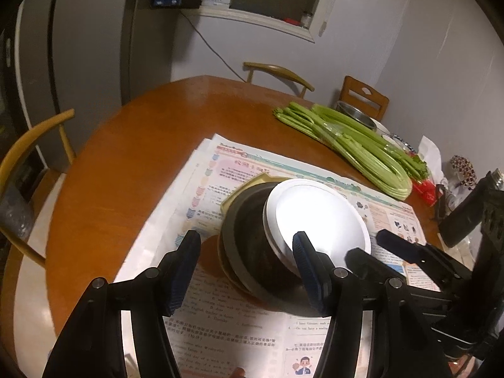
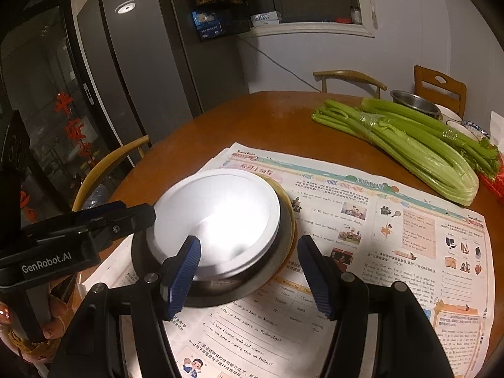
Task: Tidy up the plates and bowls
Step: 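Open the left tool and withdraw it from the steel bowl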
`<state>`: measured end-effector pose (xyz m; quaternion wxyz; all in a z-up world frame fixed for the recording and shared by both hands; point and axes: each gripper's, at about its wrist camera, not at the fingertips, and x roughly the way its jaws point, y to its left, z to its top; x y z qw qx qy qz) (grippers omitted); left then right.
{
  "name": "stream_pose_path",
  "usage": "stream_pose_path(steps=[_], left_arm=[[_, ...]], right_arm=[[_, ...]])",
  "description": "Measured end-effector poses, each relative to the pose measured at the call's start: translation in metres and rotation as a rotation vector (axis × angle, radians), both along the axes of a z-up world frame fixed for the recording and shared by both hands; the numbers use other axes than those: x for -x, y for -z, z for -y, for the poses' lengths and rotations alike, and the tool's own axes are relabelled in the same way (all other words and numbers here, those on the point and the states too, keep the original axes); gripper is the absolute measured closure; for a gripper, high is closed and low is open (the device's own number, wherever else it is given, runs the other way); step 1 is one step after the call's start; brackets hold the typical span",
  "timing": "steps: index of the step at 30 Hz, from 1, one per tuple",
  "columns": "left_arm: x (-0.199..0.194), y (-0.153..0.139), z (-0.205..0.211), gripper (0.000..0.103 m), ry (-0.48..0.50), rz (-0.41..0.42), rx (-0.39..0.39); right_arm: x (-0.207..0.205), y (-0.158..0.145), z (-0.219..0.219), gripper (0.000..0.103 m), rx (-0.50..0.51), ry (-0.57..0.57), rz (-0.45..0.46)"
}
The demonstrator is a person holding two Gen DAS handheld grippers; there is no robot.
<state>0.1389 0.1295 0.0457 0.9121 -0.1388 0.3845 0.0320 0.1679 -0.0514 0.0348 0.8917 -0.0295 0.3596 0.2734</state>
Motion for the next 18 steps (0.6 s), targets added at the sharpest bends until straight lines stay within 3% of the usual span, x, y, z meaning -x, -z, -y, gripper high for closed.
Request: stream_pose_path(steps=[8, 18], left_arm=[[0.028, -0.013, 0.012, 0.039, -0.028, 0.052, -0.035], [0.071, -0.01, 0.039, 0.036, -0.057, 0.068, -0.085]], right_arm=[[0.02, -0.011, 0.008, 0.038, -0.007, -0.002, 0.037], [0.062, -0.009, 0.023, 0.038, 0.001, -0.021, 0.073]])
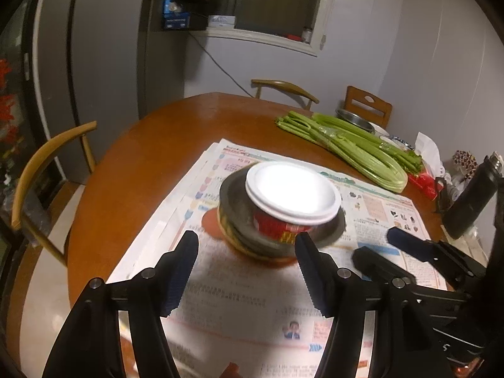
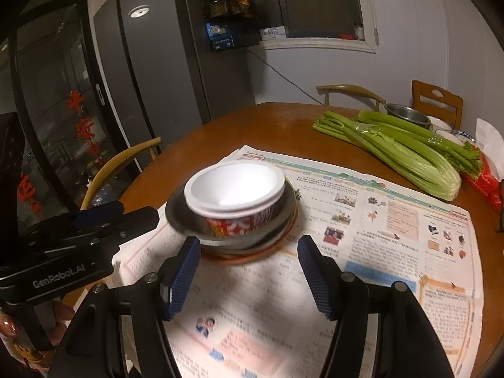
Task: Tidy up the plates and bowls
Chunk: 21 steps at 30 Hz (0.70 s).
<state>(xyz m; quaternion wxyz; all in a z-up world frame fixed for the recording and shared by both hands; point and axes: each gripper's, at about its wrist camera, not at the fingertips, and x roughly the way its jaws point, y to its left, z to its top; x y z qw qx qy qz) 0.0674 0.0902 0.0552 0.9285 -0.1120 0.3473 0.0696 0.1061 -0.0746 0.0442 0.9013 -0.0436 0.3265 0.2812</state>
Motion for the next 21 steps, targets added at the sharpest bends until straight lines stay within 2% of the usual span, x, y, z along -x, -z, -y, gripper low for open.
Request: stream_pose_path(steps=[3, 11, 18, 21], left_arm=[[0.017, 0.005, 0.008, 0.033, -0.036, 0.006, -0.03], [0.04, 0.021, 0.028, 0.032, -0.056, -0.019, -0.051], [0.044, 0.035, 0.035, 0.032, -0.023, -0.077, -0.053], [0.045, 0.037, 0.037, 0.032, -0.013, -0.076, -0.049]], right_arm=[[0.017, 0.001, 0.008, 0.038, 0.015, 0.008, 0.031], [0.04, 0.007, 0.028, 0.038, 0.025, 0.047, 0.051], [0.053, 0.011, 0.043, 0.038, 0.038, 0.088, 0.058], [0.059, 0.014, 0.047, 0.038, 0.036, 0.096, 0.058]])
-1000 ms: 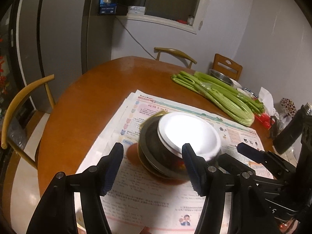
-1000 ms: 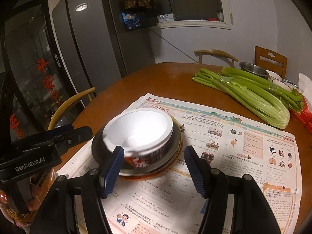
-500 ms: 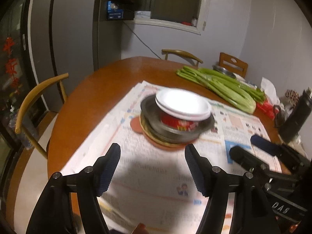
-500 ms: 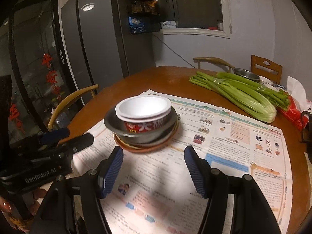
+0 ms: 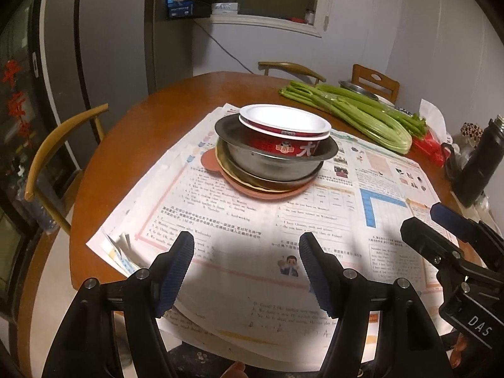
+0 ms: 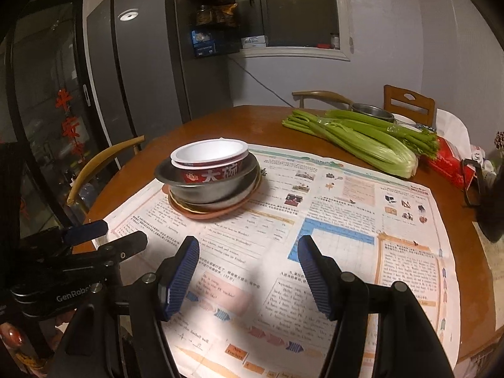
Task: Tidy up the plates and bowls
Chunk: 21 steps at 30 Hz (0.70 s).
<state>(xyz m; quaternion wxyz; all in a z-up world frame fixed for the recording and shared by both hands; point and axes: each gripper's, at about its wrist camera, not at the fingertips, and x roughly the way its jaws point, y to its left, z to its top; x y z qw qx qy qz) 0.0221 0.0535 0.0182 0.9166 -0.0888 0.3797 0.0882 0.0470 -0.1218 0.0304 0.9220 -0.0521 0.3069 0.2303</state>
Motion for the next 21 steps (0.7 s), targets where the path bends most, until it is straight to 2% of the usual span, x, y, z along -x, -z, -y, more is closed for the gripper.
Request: stream_pose_path(steps=[21], left_arm=[[0.013, 0.003, 0.001, 0.032, 0.023, -0.001, -0.001]], right_arm=[[0.022, 0.013, -0.014, 0.038, 0.031, -0.015, -0.038]])
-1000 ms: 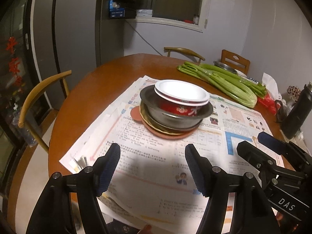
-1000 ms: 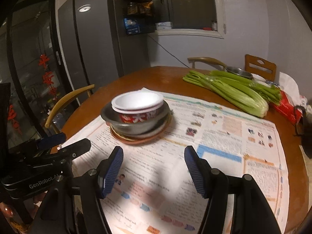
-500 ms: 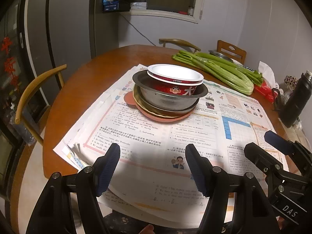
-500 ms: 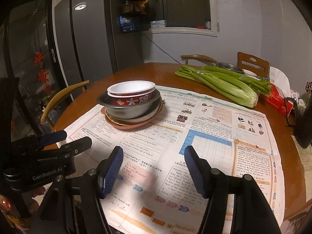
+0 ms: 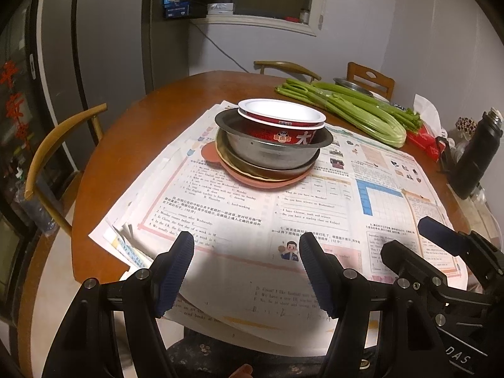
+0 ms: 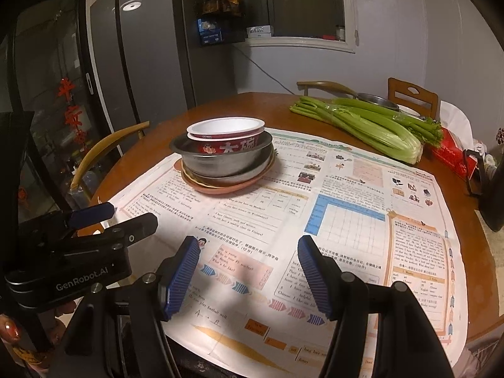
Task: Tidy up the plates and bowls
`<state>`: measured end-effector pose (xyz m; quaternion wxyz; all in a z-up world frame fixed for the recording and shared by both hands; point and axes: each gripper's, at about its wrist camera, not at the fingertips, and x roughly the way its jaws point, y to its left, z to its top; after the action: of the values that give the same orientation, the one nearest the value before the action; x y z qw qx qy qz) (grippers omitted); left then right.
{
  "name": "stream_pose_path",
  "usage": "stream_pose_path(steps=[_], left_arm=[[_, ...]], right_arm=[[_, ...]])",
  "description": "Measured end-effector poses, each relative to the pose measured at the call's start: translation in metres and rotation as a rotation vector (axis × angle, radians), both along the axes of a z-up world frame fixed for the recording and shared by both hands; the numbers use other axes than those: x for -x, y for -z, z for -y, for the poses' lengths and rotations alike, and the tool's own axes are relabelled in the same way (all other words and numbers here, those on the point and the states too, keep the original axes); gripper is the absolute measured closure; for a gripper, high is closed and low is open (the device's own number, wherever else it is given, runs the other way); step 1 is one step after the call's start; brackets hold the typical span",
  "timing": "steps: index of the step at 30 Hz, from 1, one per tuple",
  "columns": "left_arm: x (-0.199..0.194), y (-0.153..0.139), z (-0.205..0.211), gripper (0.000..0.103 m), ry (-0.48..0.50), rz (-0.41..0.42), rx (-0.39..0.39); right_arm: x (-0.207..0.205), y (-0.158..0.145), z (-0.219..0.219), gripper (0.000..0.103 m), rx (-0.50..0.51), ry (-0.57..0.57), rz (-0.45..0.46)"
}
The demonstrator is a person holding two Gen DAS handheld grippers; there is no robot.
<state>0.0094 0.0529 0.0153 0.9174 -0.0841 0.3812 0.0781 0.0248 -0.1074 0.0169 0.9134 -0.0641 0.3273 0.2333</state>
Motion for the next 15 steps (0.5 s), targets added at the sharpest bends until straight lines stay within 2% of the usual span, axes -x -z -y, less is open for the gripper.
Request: stream_pose_path(steps=[15], left_arm=[[0.0024, 0.001, -0.0004, 0.032, 0.013, -0.009, 0.0]], right_arm=[[0.0057, 0.0009, -0.0022, 0.038, 0.007, 0.009, -0.007]])
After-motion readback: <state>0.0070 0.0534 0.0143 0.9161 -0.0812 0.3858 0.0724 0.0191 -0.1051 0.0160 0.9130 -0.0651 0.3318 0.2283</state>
